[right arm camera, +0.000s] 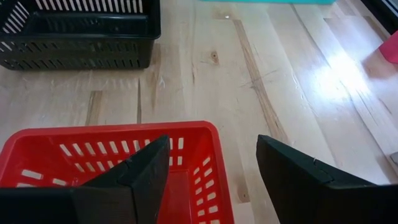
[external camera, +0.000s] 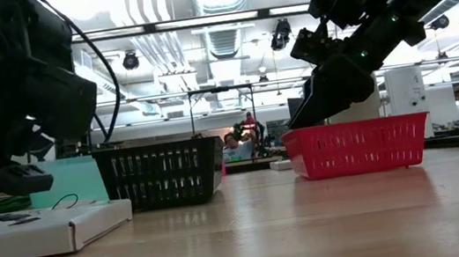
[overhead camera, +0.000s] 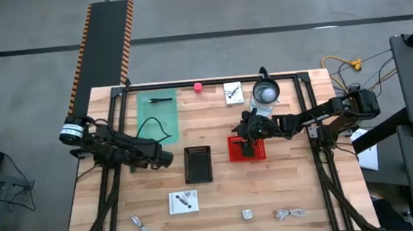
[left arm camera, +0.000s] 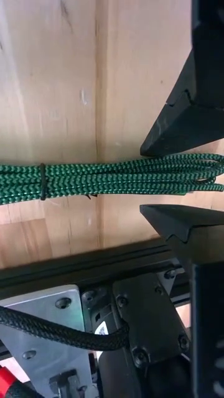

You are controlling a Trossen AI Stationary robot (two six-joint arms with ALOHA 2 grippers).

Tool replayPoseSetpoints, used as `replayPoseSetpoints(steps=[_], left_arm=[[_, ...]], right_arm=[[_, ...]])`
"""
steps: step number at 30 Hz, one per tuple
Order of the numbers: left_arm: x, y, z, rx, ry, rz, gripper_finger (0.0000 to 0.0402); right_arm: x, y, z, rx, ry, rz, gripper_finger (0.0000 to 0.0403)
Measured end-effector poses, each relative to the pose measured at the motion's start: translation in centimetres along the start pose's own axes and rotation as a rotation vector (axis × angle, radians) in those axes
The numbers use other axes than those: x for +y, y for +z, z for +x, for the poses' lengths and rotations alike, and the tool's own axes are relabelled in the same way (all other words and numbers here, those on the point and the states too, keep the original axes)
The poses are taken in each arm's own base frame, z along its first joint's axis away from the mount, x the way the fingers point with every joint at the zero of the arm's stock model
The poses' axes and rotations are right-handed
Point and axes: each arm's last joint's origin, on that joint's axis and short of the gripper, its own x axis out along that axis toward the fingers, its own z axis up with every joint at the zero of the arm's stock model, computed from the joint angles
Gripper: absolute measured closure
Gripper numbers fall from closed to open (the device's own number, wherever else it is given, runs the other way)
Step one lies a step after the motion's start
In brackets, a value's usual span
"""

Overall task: Pick and place items into bin
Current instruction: Put the green charger cable into the blue bin

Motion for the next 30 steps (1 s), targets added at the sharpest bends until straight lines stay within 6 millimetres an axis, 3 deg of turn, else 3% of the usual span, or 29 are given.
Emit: replayPoseSetpoints(steps=[17,30], left_arm=[[0.28,0.00,0.11,-0.002,-0.028,0.013,0.0283],[0.16,0.07,0.23,-0.035,-0.043,0.060,0.0390]], right_arm=[[0.00,-0.07,0.00,0.007,0.000,0.000,0.0179],[0.00,-0.07,0.00,0.007,0.000,-0.018,0.0179]])
